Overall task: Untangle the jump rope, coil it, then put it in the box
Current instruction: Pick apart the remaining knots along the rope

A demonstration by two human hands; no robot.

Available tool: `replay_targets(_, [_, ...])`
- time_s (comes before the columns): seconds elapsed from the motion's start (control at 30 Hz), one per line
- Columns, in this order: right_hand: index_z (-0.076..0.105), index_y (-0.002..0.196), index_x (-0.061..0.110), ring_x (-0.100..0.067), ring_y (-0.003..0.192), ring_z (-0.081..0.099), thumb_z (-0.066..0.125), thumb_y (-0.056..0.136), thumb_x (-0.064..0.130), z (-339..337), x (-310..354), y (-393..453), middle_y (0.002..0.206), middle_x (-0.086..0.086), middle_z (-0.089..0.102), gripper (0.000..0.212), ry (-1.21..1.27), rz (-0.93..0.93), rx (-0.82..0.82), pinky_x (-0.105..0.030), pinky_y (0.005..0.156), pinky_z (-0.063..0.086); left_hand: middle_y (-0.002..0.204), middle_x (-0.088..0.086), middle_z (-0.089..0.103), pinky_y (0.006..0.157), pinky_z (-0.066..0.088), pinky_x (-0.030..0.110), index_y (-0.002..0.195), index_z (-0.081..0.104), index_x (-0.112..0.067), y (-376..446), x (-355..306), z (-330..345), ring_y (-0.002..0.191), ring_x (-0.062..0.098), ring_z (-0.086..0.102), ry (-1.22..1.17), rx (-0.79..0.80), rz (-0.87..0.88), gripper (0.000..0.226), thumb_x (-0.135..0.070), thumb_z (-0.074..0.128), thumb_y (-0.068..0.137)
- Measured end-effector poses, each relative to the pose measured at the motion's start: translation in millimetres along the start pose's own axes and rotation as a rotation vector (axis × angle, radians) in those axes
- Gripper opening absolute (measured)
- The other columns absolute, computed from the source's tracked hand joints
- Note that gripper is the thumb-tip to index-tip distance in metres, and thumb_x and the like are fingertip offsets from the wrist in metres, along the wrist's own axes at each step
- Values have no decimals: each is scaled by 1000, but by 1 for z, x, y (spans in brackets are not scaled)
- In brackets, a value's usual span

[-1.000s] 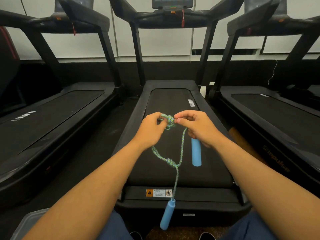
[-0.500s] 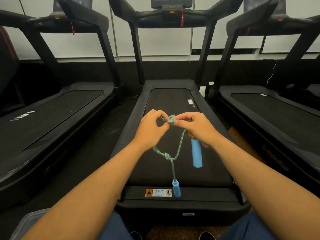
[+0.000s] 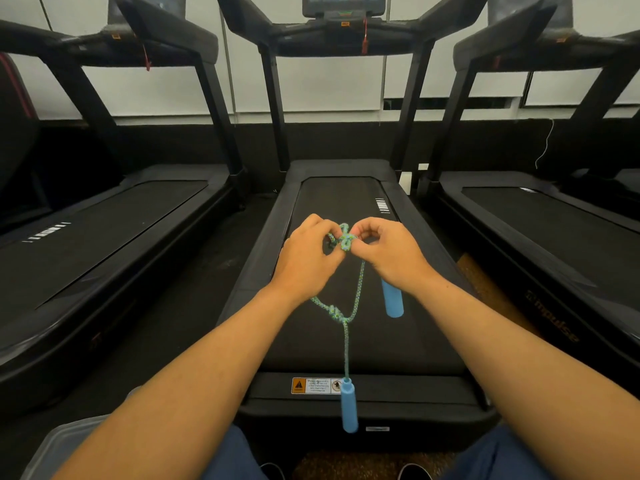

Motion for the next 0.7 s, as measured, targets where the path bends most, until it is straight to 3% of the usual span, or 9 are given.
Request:
replay_targets(0.13, [74,94,13,3,59,58,70,91,12,2,3,3,86,4,71,5,27,1,23,-14,62,44,92,-7,57,67,46,37,91,66,-21,1,5,0,68,13,53,-56,-27,-46,8,-24,72,86])
replay_targets(0.17, [75,98,10,1,57,59,69,93,11,2,2,2,86,0,72,8,98,25,70,-14,59,44,93,-6,58,65,44,36,91,67,-20,1,10,-1,66,12,51,-100,-18,-69,7,-22,73,86])
replay_targets(0.23, [75,104,8,-4,43,44,63,98,10,3,-3,-1,84,-12,70,14,283,112,154,-18,43,34,96,-2,60,62,42,38,92,68,-18,0,15,-1,65,18,53,-195,24,-83,8,-14,72,86])
replay_targets(0.3, [73,113,13,-7,41,32,57,101,9,3,-8,-3,86,-10,72,21,374,139,188,-20,38,26,99,0,62,67,45,45,95,69,-16,-1,14,-3,76,31,59,-268,81,-63,13,-6,71,87])
replay_targets(0.4, [64,134,28,-9,43,32,59,101,13,1,-7,-3,83,-8,71,36,309,99,224,-22,39,28,98,-2,61,77,47,42,97,69,-15,-2,7,-4,90,26,60,-307,149,-24,22,3,68,85])
replay_targets(0.47, [64,135,23,-4,44,45,60,101,13,-2,-1,-3,83,-6,72,36,189,47,231,-16,44,36,98,-2,61,78,47,43,98,70,-16,-2,4,-5,90,27,61,-300,174,-10,23,3,69,85])
replay_targets(0.57, [73,116,14,-2,76,71,66,98,14,-4,4,-3,90,-4,77,20,67,-7,213,-10,70,49,96,-6,61,78,48,40,98,72,-16,-2,5,-7,89,18,61,-298,175,-5,20,0,71,85])
replay_targets(0.7, [73,106,21,-2,85,70,67,97,18,-2,2,0,87,2,77,11,-83,-15,249,-12,80,48,96,-10,59,76,48,32,97,71,-21,-3,7,-6,88,13,60,-314,177,-35,23,-1,70,86])
Point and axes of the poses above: each hand's wrist, its own y-axis towards the middle knuckle, its own z-axis out of the palm, x = y × z, the point moved 6 cm from there along y, towards the middle knuckle
